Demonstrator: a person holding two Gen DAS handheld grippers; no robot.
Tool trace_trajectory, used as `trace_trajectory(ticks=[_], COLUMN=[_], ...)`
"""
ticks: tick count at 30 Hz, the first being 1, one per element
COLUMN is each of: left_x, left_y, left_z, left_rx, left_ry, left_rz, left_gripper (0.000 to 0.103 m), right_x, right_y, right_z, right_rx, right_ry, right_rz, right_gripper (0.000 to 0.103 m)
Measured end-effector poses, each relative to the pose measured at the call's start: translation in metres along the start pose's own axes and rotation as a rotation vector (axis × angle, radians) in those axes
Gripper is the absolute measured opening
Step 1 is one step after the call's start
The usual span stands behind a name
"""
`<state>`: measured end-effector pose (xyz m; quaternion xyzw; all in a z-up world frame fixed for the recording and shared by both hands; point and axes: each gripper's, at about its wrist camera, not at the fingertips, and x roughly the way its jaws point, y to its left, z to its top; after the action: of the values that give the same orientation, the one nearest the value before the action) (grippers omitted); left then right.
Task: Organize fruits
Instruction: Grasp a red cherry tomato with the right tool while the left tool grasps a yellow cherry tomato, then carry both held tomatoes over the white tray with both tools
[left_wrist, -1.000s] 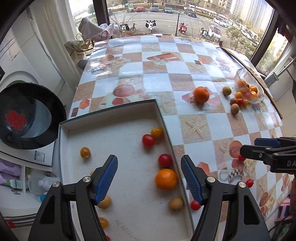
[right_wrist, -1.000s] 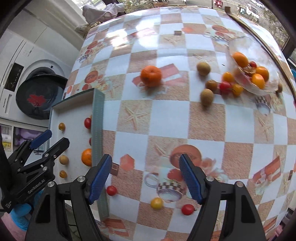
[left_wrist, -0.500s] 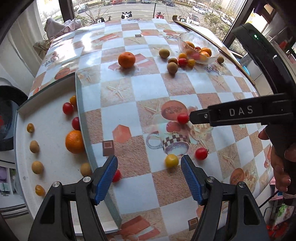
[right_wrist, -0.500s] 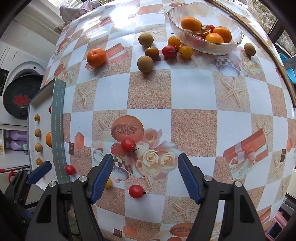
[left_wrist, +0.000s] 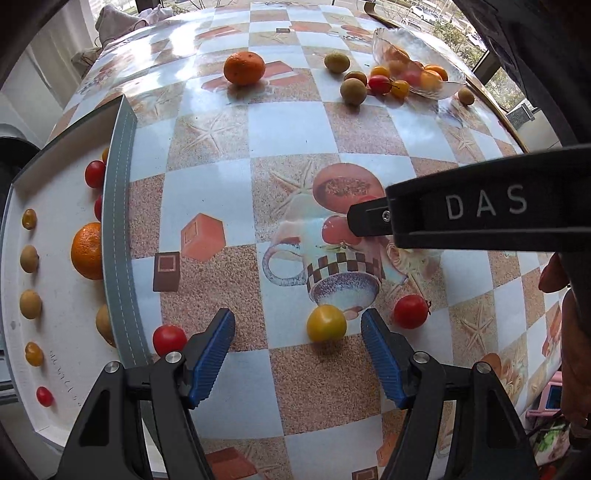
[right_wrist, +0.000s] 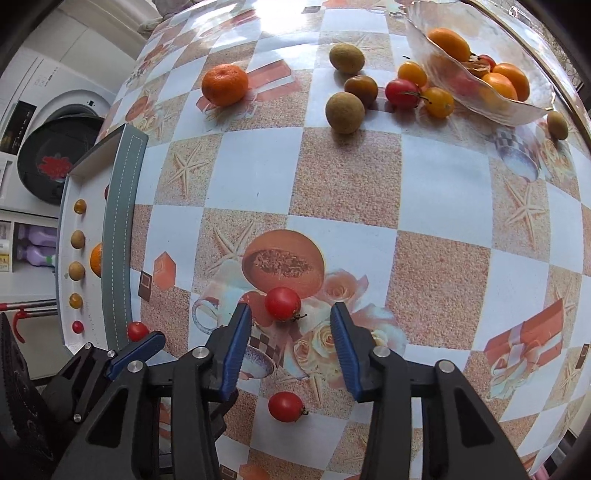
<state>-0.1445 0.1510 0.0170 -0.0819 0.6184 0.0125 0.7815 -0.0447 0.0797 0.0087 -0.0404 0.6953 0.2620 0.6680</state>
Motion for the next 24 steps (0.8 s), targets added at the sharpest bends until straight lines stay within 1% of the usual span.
trace_trajectory(ticks=[1, 2, 3, 4, 5, 6, 8, 9, 11, 13, 14, 15, 18, 24], left_x=[0.001, 0.002, 0.003, 0.003, 0.004, 0.004, 0.005, 0.005, 0.007, 0.006, 0.005, 0.004, 0.0, -0.021], left_y=[-0.001, -0.002, -0.004, -0.006, -0.007, -0.009, -0.014, -0.016, -0.023, -0.024, -0.025, -0.025, -0.013, 0.004], left_z=[0.0, -0.001, -0.002, -0.002, -0.003, -0.003, -0.004, -0.004, -0.003, -0.002, -0.002, 0.0, 0.006, 0.004], left_rx=[0.0, 0.001, 0.004, 0.006, 0.007, 0.012, 0.026, 0.028, 0.03, 0.029, 0.031, 0.033, 0.008, -0.031], left_ry=[0.001, 0.003, 0.005, 0.005, 0.005, 0.005, 0.003, -0.001, -0.003, -0.008, -0.009, -0.007, -0.001, -0.024], left_rz=[0.003, 0.007, 0.011, 0.01, 0.01, 0.023, 0.04, 0.044, 0.053, 0.049, 0.043, 0.035, -0.021, -0.066], left_gripper=[0.072, 0.072, 0.072, 0.072, 0.069, 0.064, 0.062, 0.054, 0.05, 0.037, 0.028, 0.022, 0.022, 0.022], right_x=[0.001, 0.002, 0.003, 0.004, 0.004, 0.004, 0.002, 0.001, -0.004, -0.008, -0.01, -0.013, -0.019, -0.029], right_y=[0.002, 0.004, 0.006, 0.006, 0.007, 0.006, 0.003, 0.001, -0.006, -0.009, -0.01, -0.013, -0.016, -0.015], right_z=[0.001, 0.001, 0.002, 0.002, 0.002, 0.002, 0.0, -0.001, -0.006, -0.008, -0.01, -0.013, -0.017, -0.021], right_rx=[-0.007, -0.015, -0.024, -0.034, -0.038, -0.035, -0.022, -0.012, 0.012, 0.026, 0.031, 0.035, 0.044, 0.058], right_ry=[0.004, 0.006, 0.01, 0.015, 0.015, 0.015, 0.012, 0.01, 0.004, -0.004, -0.008, -0.011, -0.018, -0.033], right_rz=[0.001, 0.0, -0.002, -0.01, -0.012, -0.01, -0.005, 0.0, 0.019, 0.022, 0.023, 0.025, 0.026, 0.027], right_gripper=[0.037, 0.033, 0.023, 0.021, 0.02, 0.02, 0.02, 0.02, 0.02, 0.02, 0.02, 0.02, 0.02, 0.02])
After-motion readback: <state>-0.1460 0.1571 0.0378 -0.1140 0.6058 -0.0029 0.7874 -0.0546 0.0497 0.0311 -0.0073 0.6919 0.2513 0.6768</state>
